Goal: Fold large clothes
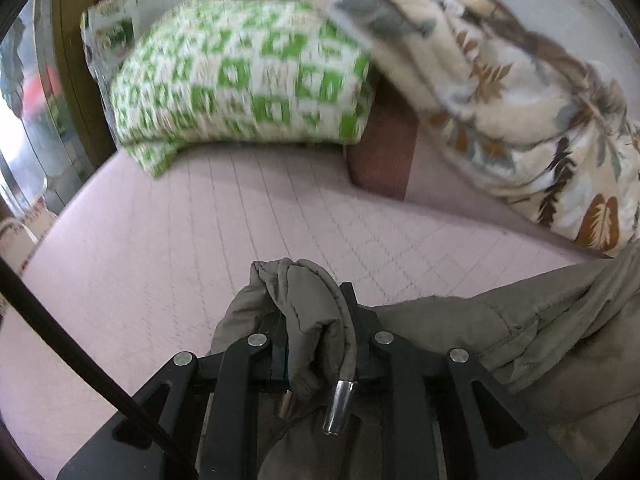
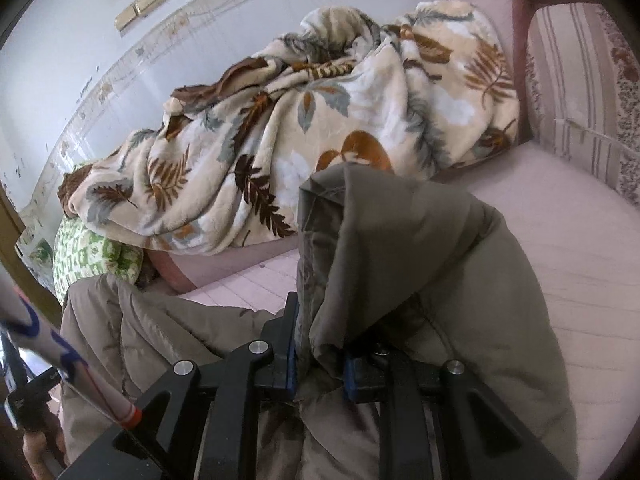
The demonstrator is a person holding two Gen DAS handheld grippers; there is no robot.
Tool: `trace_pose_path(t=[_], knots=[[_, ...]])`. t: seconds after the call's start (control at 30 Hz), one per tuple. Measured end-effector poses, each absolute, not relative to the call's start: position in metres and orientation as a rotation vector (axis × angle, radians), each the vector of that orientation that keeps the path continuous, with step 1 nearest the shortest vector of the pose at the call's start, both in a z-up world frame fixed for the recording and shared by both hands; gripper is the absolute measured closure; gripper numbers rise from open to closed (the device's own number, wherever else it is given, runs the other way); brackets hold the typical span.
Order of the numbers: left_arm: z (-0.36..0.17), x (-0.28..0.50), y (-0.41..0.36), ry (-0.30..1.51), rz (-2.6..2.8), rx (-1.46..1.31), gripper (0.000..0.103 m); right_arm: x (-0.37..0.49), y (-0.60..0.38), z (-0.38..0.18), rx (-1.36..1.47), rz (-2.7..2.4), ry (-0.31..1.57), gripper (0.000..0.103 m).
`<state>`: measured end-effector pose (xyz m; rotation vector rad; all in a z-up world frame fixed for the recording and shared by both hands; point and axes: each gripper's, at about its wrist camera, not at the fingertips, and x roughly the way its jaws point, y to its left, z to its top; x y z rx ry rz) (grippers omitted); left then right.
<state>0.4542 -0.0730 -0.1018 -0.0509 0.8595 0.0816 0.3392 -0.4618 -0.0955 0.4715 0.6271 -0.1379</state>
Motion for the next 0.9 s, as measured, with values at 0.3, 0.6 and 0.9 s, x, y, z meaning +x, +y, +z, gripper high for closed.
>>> trace_pose_path(t=[0.3, 0.6, 0.9], knots=[[-0.135, 0.480, -0.083, 0.956, 0.039, -0.060, 0.080, 0.358, -0.480, -0.135, 0.580, -0.104, 0.672, 0.077], [-0.045, 0.451, -0.030, 0.881, -0.180, -0.340, 0.034, 0.339, -0.495, -0.111, 0.698, -0.071, 0.636, 0.031], [0.012, 0.342, -0.025, 0.853, -0.102, -0.308, 0.031, 0.267, -0.453, -0.036, 0.535, -0.123, 0.509, 0.012]])
